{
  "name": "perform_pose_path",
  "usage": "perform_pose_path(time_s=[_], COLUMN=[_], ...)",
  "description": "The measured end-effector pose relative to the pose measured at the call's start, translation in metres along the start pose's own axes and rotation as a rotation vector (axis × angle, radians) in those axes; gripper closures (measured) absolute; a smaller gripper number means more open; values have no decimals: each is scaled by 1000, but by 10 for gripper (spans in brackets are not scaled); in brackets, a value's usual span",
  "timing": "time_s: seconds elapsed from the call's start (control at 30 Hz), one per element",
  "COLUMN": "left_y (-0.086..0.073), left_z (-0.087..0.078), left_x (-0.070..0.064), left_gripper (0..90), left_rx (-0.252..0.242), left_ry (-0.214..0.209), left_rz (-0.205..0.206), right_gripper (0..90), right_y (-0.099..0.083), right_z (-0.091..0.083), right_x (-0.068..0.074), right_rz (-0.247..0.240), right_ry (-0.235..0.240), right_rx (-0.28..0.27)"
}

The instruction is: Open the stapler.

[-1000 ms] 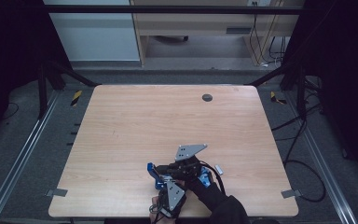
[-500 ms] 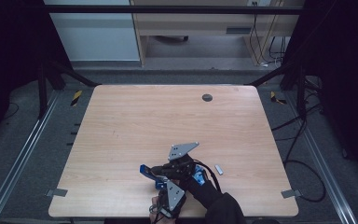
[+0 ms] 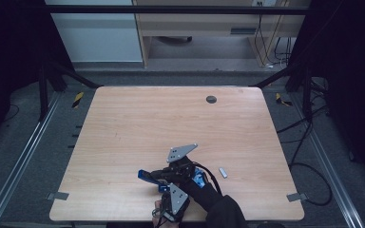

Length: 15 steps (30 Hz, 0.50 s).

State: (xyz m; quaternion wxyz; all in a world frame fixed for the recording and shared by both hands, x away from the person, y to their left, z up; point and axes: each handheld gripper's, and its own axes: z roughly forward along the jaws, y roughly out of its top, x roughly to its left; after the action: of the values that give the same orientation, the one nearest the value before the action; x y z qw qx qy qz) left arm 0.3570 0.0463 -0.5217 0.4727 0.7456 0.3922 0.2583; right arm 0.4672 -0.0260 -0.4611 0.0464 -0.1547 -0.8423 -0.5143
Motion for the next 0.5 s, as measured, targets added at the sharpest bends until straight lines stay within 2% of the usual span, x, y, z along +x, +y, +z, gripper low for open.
perform_pose_path(time_s=[0.5], left_y=[0], left_z=[0], left_x=[0], left_gripper=[897], left_rx=[-2], left_ry=[2], left_rz=[-3], right_gripper=[900], right_y=[2], right_z=[8], right_x=[-1], right_rz=[8], right_ry=[-5], right_rx=[31])
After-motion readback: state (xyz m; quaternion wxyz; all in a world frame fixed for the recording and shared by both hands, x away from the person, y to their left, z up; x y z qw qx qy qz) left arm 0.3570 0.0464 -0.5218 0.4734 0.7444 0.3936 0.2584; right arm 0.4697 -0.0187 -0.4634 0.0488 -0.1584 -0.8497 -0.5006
